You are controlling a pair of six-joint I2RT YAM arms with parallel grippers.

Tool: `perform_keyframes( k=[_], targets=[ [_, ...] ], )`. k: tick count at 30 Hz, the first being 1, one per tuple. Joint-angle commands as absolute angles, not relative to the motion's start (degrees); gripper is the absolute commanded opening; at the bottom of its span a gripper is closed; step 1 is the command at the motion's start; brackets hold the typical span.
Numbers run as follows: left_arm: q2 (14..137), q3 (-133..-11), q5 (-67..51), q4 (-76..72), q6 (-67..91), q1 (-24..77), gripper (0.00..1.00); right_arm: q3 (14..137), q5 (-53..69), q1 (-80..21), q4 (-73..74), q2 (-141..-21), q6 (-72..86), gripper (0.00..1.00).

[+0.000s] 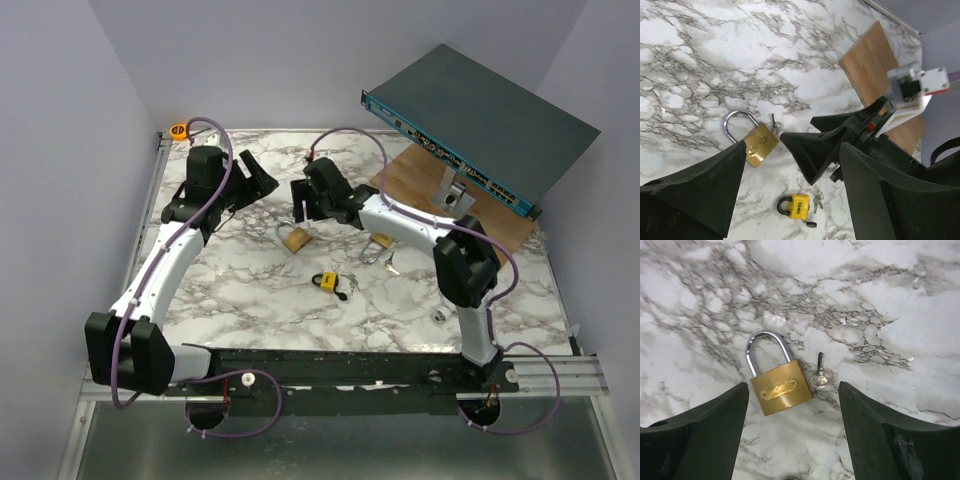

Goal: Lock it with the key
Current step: Place the key at the center of the board, then reset both arms

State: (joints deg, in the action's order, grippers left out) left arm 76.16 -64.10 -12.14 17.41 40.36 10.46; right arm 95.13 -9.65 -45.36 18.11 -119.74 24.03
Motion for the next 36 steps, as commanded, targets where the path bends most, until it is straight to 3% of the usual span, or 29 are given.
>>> perform_keyframes(
  k=[1, 4, 5, 6, 7, 8, 22, 36],
  targets=[
    [70.1, -68.3, -13.8, 23.4, 35.5, 13.5, 0.75, 92.9, -8.5, -45.4, 17.8, -110.3, 24.9, 0.77],
    [67.0, -71.9, -12.6, 27.0, 32.1, 16.7, 0.76, 91.2, -8.6, -45.5, 17.2, -104.9, 25.2, 0.81],
    [66.1, -73.5, -11.6, 28.2, 30.6, 18.2, 0.77, 90.3, -8.6, -45.4, 16.7, -103.2, 25.3, 0.94],
    [65.1, -74.7, -10.2, 29.7, 29.2, 19.5, 0.84, 89.3, -8.8, -45.4, 16.3, -101.1, 25.7, 1.0],
    [64.4, -76.3, -8.8, 31.0, 27.6, 21.0, 0.97, 88.7, -8.7, -45.5, 15.9, -99.5, 25.9, 1.0],
    [63.6, -77.6, -7.2, 32.7, 26.3, 22.3, 0.98, 88.0, -8.5, -45.4, 15.5, -97.5, 26.1, 1.0],
    [57.5, -81.8, -1.6, 40.6, 20.8, 26.7, 0.98, 72.6, -11.3, -45.4, 8.8, -72.7, 26.0, 1.0],
    [56.9, -80.2, -0.5, 39.6, 21.3, 26.7, 0.98, 69.5, -11.8, -45.4, 6.2, -68.1, 26.4, 1.0]
  ],
)
